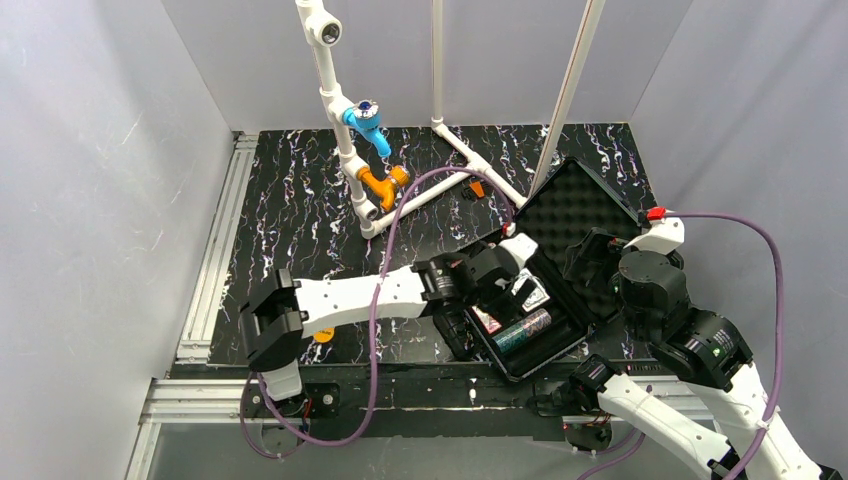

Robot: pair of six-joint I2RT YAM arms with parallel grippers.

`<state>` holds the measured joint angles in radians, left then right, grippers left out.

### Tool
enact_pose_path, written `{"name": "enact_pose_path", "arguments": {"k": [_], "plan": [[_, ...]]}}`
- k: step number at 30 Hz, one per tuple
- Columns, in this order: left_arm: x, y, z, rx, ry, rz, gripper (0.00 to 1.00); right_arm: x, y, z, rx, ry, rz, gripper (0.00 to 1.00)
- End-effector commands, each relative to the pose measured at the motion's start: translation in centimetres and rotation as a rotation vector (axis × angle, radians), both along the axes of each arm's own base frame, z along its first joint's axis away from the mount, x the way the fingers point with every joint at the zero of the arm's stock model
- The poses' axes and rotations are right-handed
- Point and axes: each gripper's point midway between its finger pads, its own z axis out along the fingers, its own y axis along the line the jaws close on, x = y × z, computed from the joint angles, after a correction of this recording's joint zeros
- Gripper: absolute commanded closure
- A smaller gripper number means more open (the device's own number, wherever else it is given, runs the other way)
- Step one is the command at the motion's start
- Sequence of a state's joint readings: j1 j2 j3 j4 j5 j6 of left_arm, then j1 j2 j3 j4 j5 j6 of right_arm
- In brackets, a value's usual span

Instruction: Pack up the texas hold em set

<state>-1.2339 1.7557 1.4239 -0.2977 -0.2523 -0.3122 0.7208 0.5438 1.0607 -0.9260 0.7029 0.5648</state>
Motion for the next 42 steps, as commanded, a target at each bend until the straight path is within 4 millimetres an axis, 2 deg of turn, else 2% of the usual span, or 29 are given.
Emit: {"name": "enact_pose_path", "arguments": {"k": [1, 7, 10, 21, 27, 30, 33, 35, 38, 42], "plan": [[-1.0, 3.4, 0.3, 0.016, -0.031, 0.063, 0.16, 0.4, 0.2, 0.9, 0.022, -0.032, -0.009, 0.02], [-2.6, 8.3, -0.8, 0.043, -0.02, 0.137, 0.15, 0.9, 0.8, 0.7, 0.022, -0.027, 0.0, 0.02], [-3.2, 11.4, -2.2, 0.066, -0.006, 0.183, 0.14, 1.1, 1.2, 0.5, 0.02, -0.016, 0.01, 0.02], [-4.2, 20.8, -3.0, 0.088, -0.026, 0.37, 0.09, 1.6, 2.8, -0.1, 0.058, 0.021, 0.036, 0.02], [-4.2, 25.0, -3.2, 0.127, -0.047, 0.503, 0.02, 1.7, 3.6, -0.5, 0.078, 0.027, 0.062, 0.02], [-4.0, 27.0, -2.9, 0.142, -0.064, 0.591, 0.02, 1.9, 3.8, -0.4, 0.076, 0.027, 0.065, 0.02], [-4.2, 30.4, -2.6, 0.193, -0.08, 0.737, 0.02, 2.1, 4.1, -0.3, 0.079, 0.023, 0.073, 0.02], [-4.1, 32.5, -3.1, 0.248, -0.054, 0.83, 0.02, 2.2, 4.6, -0.4, 0.088, 0.023, 0.087, 0.02], [-3.6, 35.0, -3.9, 0.242, 0.022, 0.963, 0.02, 2.3, 4.7, -0.6, 0.085, 0.027, 0.094, 0.02], [-2.2, 36.7, -4.6, 0.22, 0.079, 1.061, 0.02, 2.3, 4.6, -0.8, 0.078, 0.028, 0.091, 0.02]]}}
